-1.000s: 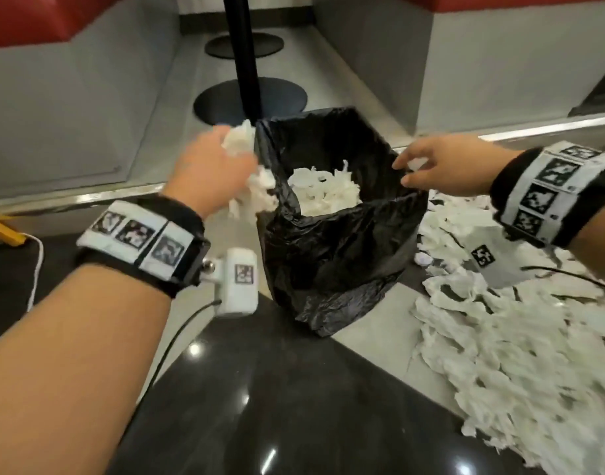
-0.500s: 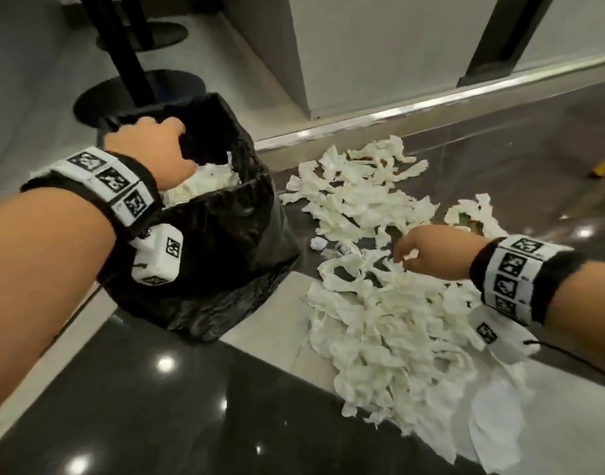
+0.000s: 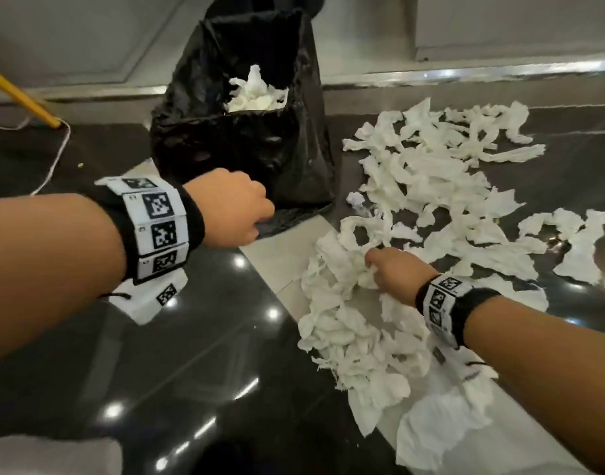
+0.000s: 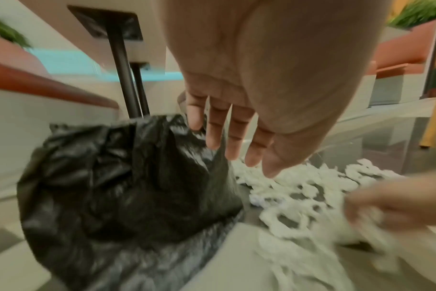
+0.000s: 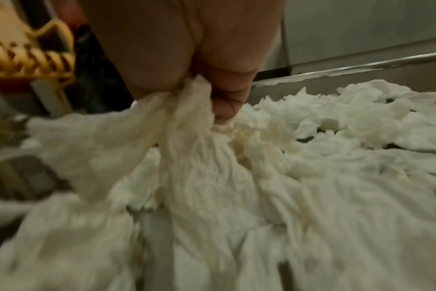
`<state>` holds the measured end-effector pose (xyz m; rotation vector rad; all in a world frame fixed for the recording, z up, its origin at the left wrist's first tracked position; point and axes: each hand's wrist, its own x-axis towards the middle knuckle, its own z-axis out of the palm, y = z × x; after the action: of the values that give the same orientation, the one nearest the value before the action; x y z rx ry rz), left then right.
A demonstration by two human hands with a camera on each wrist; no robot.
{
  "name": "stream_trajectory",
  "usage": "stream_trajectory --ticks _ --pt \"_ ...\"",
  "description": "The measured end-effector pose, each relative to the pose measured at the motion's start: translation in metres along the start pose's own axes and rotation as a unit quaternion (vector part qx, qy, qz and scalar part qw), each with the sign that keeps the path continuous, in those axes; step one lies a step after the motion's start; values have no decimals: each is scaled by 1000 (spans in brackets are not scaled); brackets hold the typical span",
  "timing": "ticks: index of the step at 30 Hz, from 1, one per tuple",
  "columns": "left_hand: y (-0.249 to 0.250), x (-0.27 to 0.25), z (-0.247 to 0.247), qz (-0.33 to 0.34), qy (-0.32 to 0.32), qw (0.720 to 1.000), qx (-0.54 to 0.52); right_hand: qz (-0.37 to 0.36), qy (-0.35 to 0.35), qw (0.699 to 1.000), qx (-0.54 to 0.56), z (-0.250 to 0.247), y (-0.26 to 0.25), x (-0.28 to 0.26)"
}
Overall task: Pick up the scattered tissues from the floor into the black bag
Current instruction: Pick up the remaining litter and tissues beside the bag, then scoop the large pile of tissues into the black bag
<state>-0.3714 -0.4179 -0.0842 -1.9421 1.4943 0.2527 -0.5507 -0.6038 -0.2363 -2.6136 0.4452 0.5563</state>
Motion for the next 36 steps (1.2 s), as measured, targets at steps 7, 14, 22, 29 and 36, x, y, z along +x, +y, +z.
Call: stream_trajectory --ticks 7,14,22,29,36 --pt "73 38 82 115 1 988 -98 1 121 989 82 -32 -8 -22" --pt "152 66 153 158 -81 961 -212 2 157 981 113 -55 -6 -66" --pt "152 65 142 165 -53 935 -308 106 281 938 174 -56 3 -88" --pt "116 48 134 54 30 875 -481 130 211 919 306 -25 -10 -66" --pt "108 32 137 28 41 903 -427 -115 -85 989 -34 47 -29 -76"
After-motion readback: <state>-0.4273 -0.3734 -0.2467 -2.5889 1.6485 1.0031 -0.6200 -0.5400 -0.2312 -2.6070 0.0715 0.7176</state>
